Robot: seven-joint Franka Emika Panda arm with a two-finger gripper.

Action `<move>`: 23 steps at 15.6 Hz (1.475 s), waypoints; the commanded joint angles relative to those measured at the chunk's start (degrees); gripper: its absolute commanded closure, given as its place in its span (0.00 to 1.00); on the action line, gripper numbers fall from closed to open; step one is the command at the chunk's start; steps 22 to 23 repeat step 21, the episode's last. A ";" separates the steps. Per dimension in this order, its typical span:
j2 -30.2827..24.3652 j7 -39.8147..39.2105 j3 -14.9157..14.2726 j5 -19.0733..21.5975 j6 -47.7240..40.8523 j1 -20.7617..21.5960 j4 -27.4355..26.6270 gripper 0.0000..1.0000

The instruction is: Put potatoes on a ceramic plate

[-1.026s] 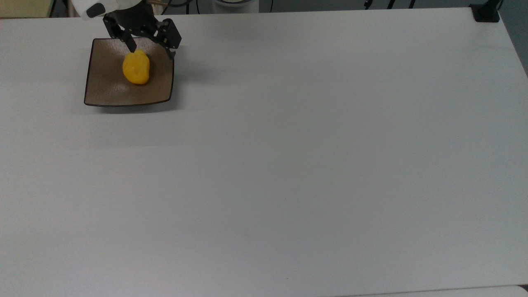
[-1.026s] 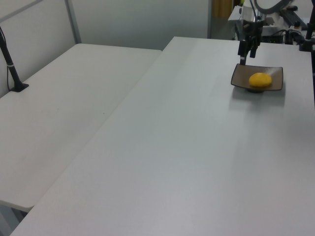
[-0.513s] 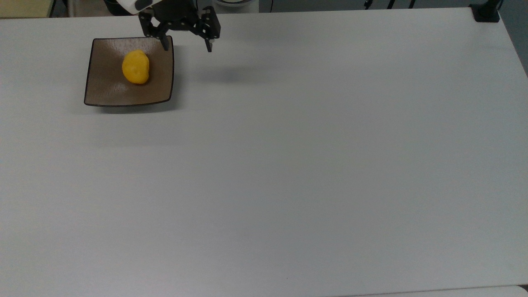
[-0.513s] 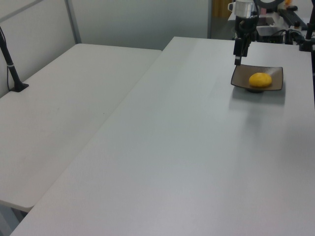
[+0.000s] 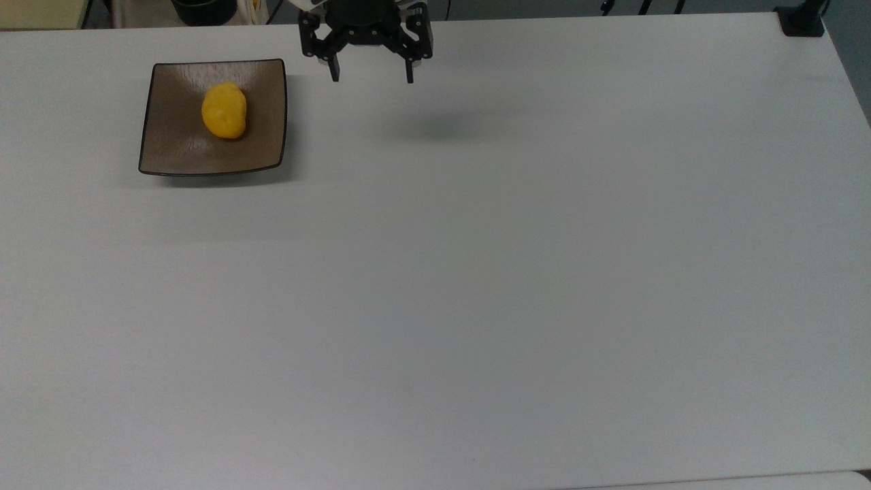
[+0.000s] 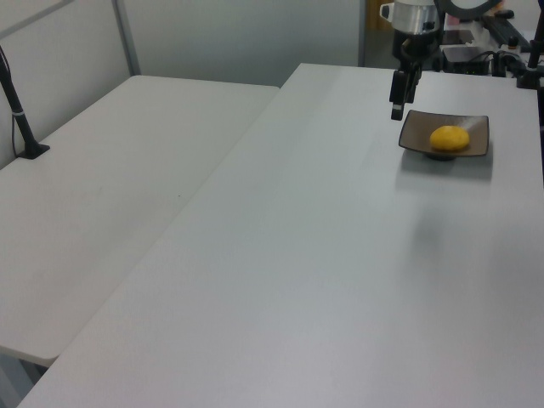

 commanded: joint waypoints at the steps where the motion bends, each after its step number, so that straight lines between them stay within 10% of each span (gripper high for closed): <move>1: 0.84 1.28 1.55 -1.15 -0.54 0.16 0.38 0.00; 23: 2.60 0.49 1.46 -3.00 -0.72 0.60 0.30 0.00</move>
